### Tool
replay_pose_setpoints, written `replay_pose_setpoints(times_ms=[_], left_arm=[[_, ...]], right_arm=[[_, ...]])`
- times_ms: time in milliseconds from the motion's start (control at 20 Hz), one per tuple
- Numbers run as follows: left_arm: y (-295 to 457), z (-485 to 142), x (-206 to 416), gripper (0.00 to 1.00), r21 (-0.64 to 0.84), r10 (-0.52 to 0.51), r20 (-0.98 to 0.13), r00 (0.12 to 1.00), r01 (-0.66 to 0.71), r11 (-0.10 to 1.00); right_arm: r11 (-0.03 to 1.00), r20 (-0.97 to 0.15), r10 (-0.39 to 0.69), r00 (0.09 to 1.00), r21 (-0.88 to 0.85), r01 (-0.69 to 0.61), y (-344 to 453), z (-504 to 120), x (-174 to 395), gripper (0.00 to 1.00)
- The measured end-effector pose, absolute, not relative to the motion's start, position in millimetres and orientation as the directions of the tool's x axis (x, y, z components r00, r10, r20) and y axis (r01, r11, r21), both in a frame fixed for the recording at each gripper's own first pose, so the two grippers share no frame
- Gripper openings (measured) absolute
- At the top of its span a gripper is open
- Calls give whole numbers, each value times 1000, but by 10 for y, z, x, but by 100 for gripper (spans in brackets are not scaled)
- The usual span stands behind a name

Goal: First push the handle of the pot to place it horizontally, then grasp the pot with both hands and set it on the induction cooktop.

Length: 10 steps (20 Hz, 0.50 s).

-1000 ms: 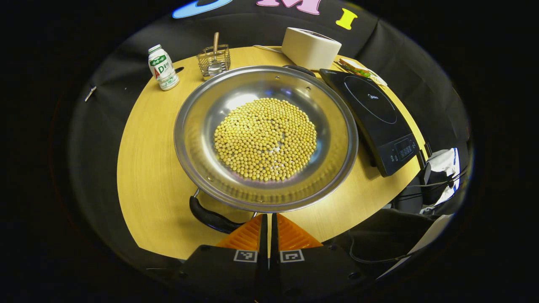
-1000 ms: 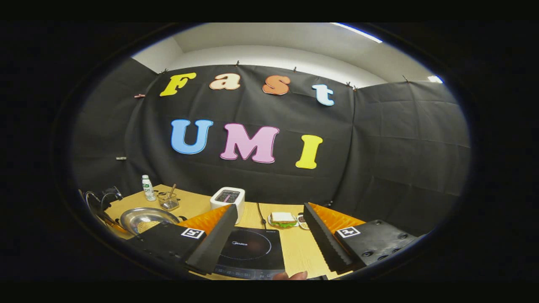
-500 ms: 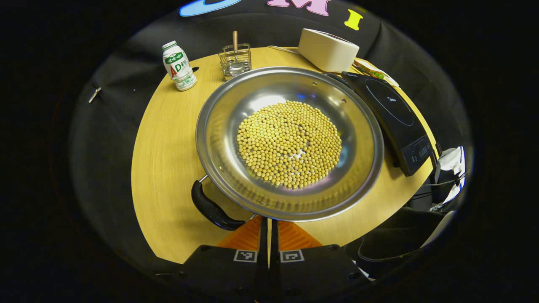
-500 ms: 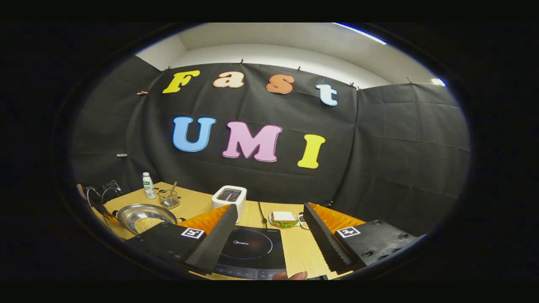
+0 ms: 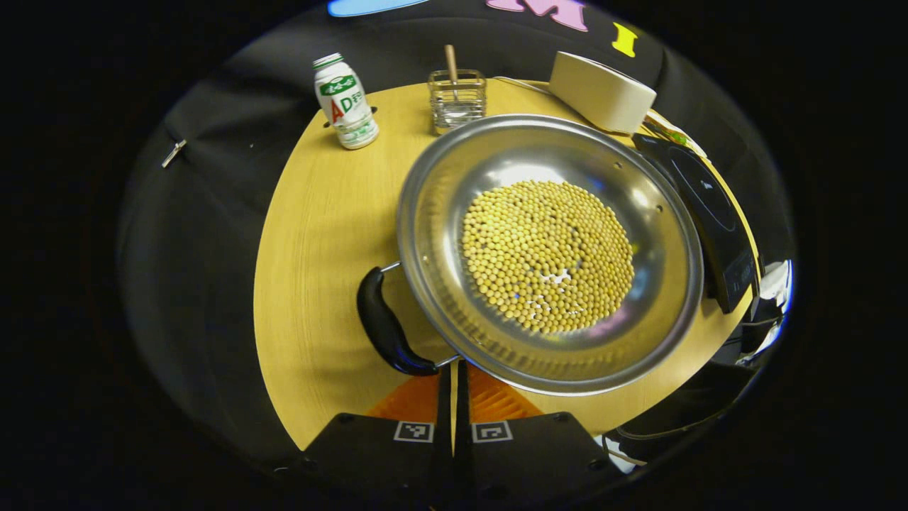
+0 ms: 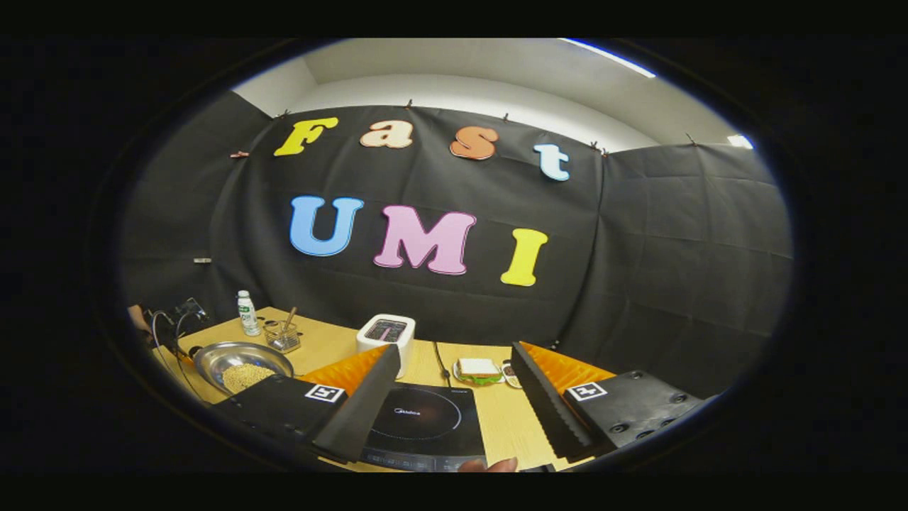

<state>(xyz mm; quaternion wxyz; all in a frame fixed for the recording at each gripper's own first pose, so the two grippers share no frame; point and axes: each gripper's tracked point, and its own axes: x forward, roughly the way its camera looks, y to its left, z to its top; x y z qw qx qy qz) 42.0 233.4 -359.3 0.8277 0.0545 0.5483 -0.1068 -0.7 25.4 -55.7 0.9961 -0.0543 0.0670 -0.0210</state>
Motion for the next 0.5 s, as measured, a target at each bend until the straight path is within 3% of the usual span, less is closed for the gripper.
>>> replay_pose_setpoints(times_ms=[500], left_arm=[[2493, -3716, 803, 5, 17, -80, -921, 380, 244, 970]], right_arm=[[990, -168, -67, 983, -131, 45, 318, -666, 41, 99]])
